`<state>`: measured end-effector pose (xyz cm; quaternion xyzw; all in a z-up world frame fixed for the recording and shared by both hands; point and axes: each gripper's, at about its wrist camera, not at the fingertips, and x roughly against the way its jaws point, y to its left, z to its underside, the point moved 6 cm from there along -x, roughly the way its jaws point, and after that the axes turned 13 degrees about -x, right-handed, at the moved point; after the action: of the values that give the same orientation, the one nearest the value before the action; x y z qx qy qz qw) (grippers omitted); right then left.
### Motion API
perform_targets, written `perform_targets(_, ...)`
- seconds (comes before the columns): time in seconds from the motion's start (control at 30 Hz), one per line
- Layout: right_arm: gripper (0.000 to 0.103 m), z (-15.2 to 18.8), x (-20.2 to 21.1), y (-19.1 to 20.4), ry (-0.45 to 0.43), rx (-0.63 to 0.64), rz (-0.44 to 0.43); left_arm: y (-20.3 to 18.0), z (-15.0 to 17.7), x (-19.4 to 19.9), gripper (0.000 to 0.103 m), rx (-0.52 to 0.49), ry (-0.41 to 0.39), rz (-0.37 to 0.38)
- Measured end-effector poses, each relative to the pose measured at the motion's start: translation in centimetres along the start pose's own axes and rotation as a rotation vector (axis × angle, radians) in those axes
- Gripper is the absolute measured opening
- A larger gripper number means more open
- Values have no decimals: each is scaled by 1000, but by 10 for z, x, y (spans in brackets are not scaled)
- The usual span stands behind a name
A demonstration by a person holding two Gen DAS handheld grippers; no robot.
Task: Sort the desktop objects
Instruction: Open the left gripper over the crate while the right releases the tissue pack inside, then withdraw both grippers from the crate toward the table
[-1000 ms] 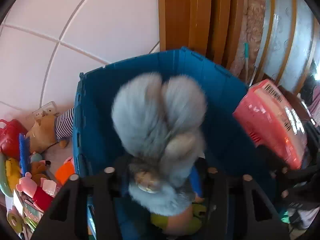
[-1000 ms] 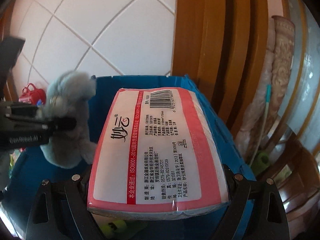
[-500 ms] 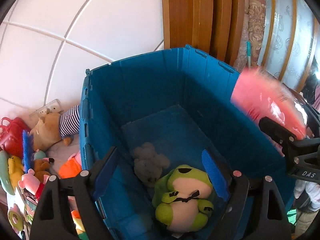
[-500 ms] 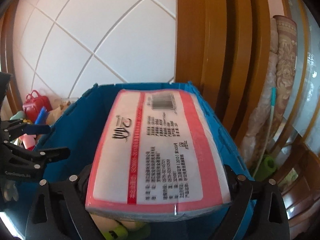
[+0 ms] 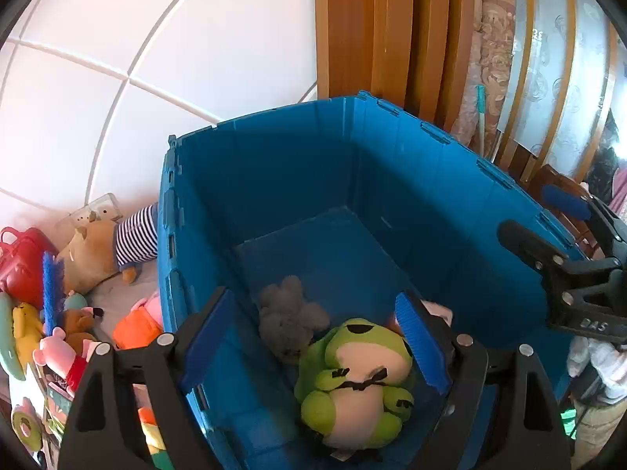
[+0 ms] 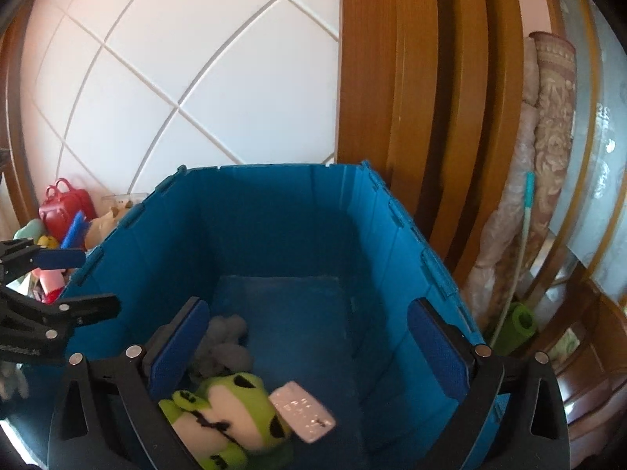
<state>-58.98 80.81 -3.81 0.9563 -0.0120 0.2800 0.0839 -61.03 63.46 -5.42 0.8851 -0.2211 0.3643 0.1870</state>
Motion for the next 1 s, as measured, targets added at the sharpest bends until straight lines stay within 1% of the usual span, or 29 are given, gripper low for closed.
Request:
perform_targets(0.13,103,1,4,1,-16,9,29,-2,5,9,84,0,-12,-8)
perform_targets(0.43,103,13,30,9,-24,19,40,-6,18,40,84,-2,-61,-18)
perform_targets(0.73,103,23,63,23,-46,28,46,-10,42,65,84,13,-84,-6)
perform_targets(0.9,103,29,78,36,-57,29,37,-3,57,87,84,23,-118,-23)
perform_targets(1.0,103,34,89,50,-68,33,28,4,70,102,84,29,-137,-37)
